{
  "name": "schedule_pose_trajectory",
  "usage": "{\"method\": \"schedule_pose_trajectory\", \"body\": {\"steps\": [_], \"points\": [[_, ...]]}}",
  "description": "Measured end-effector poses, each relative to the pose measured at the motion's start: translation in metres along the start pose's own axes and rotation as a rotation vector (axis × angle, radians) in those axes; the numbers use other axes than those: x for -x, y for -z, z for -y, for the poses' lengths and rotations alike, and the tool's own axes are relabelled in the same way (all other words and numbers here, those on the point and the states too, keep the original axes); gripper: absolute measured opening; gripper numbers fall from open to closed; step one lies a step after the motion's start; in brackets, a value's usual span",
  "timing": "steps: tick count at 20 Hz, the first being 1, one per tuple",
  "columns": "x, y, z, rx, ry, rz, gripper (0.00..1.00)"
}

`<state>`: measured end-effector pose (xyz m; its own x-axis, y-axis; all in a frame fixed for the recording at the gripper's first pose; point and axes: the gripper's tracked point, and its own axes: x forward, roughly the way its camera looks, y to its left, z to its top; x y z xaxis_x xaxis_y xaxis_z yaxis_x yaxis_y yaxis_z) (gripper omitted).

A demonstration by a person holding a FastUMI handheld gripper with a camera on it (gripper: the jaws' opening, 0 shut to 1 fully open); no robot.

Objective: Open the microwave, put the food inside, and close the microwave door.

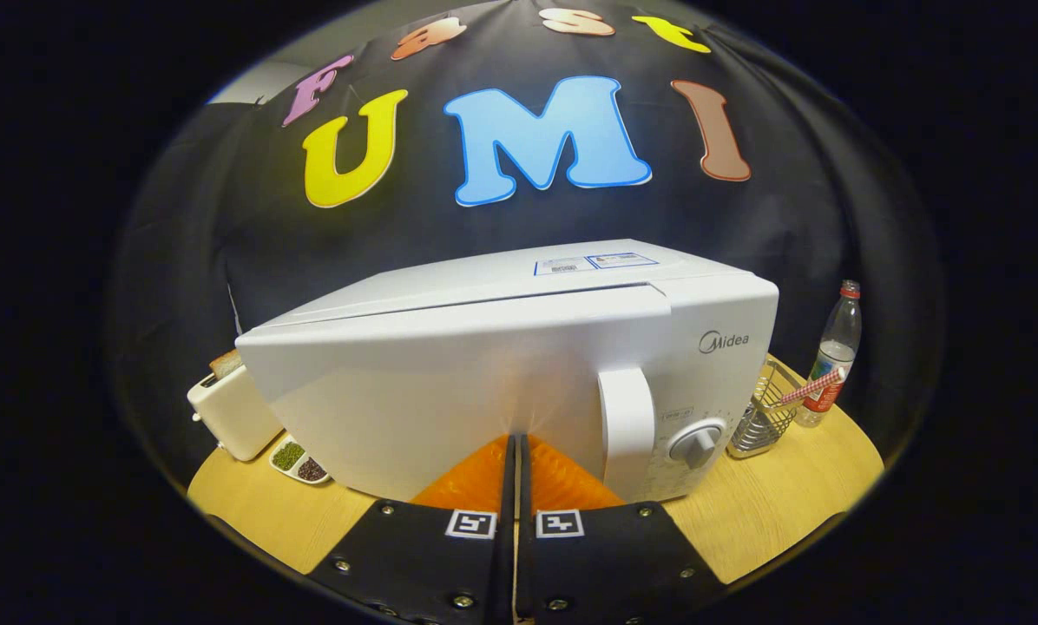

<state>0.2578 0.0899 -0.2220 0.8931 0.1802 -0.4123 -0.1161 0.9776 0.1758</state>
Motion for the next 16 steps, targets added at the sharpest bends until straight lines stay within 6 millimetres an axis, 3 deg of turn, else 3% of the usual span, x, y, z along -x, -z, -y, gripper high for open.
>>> {"method": "schedule_pose_trajectory", "body": {"steps": [3, 6, 16], "points": [[-0.001, 0.003, -0.003, -0.023, -0.005, -0.019, 0.05], [0.013, -0.009, -0.005, -0.015, -0.002, 0.014, 0.05], [0.102, -0.048, -0.022, 0.059, -0.010, 0.146, 0.05]]}}
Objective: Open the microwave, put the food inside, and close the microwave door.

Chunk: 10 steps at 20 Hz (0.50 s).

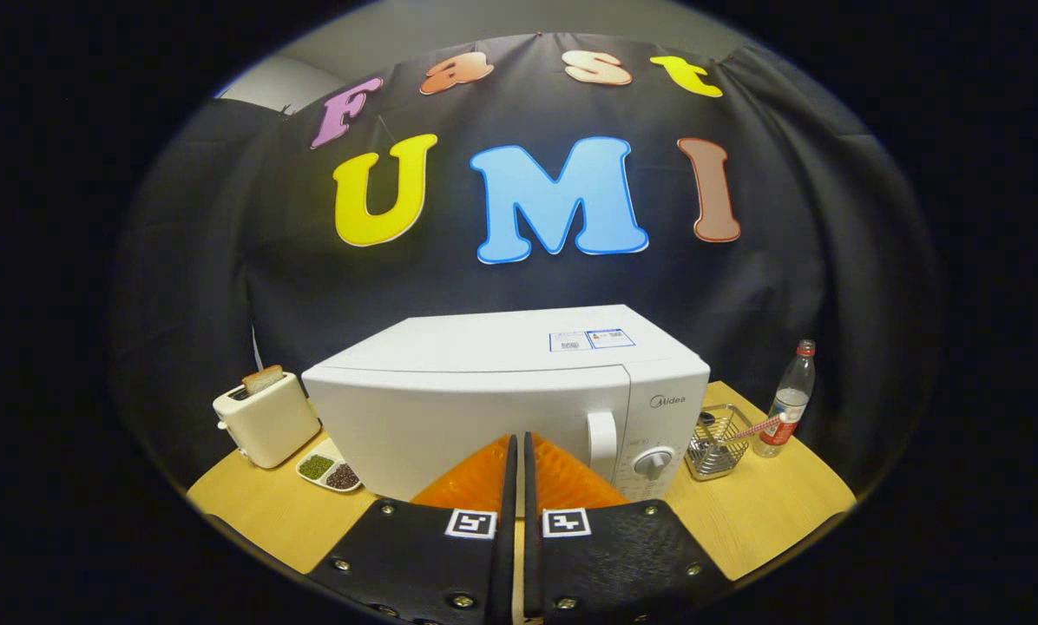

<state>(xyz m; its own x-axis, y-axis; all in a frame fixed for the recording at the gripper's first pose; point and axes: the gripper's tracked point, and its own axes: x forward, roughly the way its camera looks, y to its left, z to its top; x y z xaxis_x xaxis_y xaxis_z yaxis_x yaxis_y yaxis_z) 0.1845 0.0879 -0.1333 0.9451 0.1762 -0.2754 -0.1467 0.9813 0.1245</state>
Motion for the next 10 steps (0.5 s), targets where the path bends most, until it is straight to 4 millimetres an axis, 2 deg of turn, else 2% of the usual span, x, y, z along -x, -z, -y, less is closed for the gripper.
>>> {"method": "schedule_pose_trajectory", "body": {"steps": [6, 10], "points": [[0.061, -0.019, -0.010, 0.018, -0.009, 0.059, 0.05], [0.106, -0.024, -0.019, 0.050, -0.019, 0.092, 0.05]]}}
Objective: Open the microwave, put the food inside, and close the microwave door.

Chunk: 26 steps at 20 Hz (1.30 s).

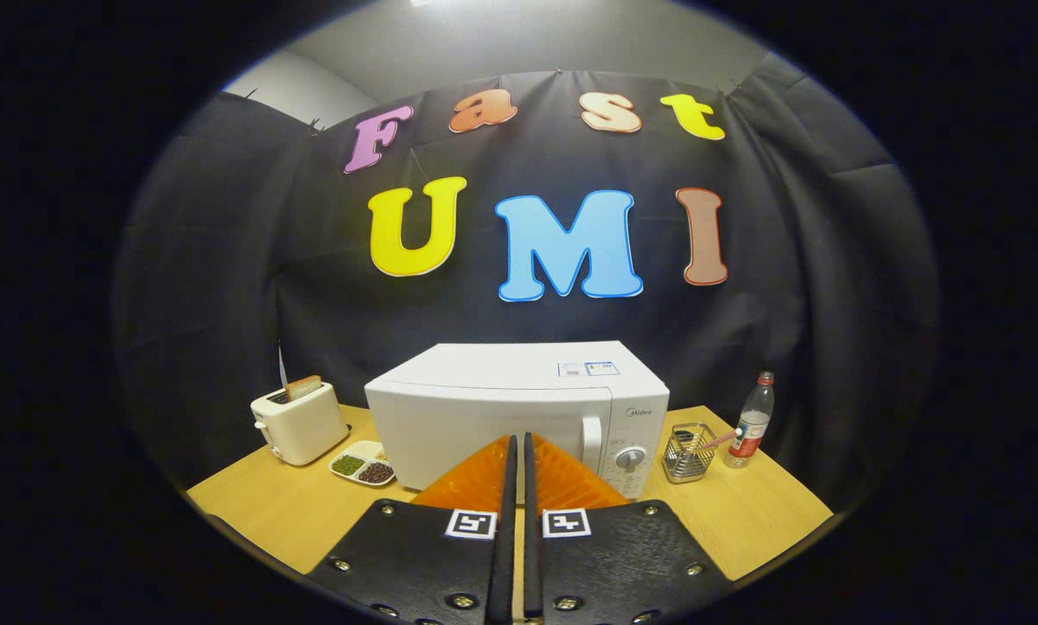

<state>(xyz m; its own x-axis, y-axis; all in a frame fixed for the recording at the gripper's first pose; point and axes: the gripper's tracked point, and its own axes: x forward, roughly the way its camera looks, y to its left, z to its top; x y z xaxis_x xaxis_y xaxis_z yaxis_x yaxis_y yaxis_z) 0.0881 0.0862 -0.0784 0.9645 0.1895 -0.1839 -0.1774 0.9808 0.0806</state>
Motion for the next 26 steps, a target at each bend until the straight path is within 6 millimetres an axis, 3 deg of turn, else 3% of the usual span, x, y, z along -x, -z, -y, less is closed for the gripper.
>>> {"method": "schedule_pose_trajectory", "body": {"steps": [6, 13, 14, 15, 17, 18, 20, 21, 26], "points": [[0.060, -0.007, -0.001, 0.016, 0.022, 0.036, 0.05], [0.115, 0.003, -0.004, -0.020, 0.041, 0.051, 0.06], [0.121, 0.007, -0.005, -0.020, 0.036, 0.049, 0.15], [0.126, 0.008, -0.006, -0.020, 0.026, 0.051, 0.16], [0.131, 0.006, -0.010, -0.029, 0.000, 0.059, 0.42], [0.134, 0.001, -0.009, -0.036, -0.003, 0.070, 0.62], [0.135, -0.007, -0.008, -0.050, -0.002, 0.095, 0.93], [0.137, -0.011, -0.007, -0.056, 0.001, 0.108, 0.98], [0.136, -0.023, 0.000, -0.084, 0.014, 0.135, 0.97]]}}
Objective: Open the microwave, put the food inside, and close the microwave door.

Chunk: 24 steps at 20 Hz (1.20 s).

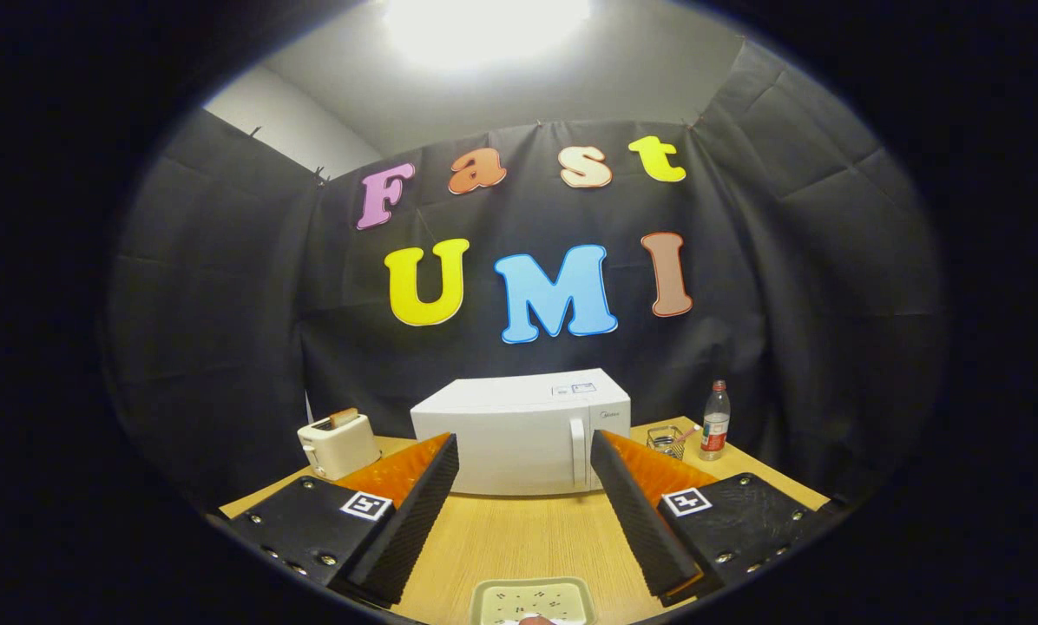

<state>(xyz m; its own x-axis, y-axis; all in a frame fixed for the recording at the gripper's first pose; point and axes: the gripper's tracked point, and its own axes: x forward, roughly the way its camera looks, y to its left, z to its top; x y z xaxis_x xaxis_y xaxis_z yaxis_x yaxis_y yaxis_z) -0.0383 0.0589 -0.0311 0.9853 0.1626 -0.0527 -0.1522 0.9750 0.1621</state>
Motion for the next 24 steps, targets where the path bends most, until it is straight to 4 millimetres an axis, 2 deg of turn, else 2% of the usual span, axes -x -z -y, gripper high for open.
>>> {"method": "schedule_pose_trajectory", "body": {"steps": [3, 11, 24], "points": [[0.000, -0.008, 0.003, -0.002, 0.003, 0.025, 0.98], [-0.003, -0.003, 0.000, 0.017, -0.015, 0.012, 0.97], [0.002, -0.013, 0.000, 0.031, -0.034, 0.035, 0.97]]}}
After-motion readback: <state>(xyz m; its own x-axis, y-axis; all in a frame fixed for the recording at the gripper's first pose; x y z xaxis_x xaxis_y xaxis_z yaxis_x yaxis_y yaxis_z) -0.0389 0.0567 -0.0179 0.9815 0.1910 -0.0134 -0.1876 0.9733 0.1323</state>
